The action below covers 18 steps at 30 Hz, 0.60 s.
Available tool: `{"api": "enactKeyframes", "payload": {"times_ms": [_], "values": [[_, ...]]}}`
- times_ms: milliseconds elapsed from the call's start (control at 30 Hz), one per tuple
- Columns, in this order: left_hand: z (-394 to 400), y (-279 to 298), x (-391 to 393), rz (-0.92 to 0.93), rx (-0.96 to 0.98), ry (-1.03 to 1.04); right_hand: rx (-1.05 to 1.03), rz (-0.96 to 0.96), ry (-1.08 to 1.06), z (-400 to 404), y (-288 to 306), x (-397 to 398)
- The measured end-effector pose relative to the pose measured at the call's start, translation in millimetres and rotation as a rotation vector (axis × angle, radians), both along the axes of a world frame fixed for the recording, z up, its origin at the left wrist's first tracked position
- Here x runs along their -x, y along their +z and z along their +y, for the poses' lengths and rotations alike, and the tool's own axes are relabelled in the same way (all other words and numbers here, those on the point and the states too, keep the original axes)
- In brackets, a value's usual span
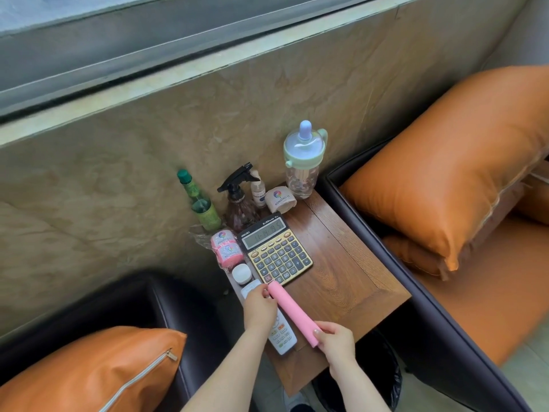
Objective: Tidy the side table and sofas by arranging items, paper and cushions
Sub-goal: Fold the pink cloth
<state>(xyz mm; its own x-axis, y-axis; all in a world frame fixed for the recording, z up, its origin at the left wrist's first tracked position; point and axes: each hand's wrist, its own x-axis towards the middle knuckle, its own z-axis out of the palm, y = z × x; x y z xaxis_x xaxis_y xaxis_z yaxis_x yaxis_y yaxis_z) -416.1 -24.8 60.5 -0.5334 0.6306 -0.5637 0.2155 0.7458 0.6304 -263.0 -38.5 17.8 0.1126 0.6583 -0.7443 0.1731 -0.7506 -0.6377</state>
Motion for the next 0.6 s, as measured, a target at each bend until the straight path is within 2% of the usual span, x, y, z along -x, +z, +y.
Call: {"api": "enactKeyframes", "payload": {"times_ms": [200,333,433,600], "values": [[-15,-6,1,0.217,-0.009,-0.239,0.017,-0.069,0.023,-4,3,0],[-20,-6,1,0.463,-0.011,-0.620,-0.026,-0.159,0.126,-7,7,-2],[-25,-6,-4,0.573,0.113,-0.890,-0.095,-0.251,0.216,-10,11,-1],[-32,-8,-4,0.578,0.202,-0.969,-0.351,-0.522,0.511,-20,23,9]]}}
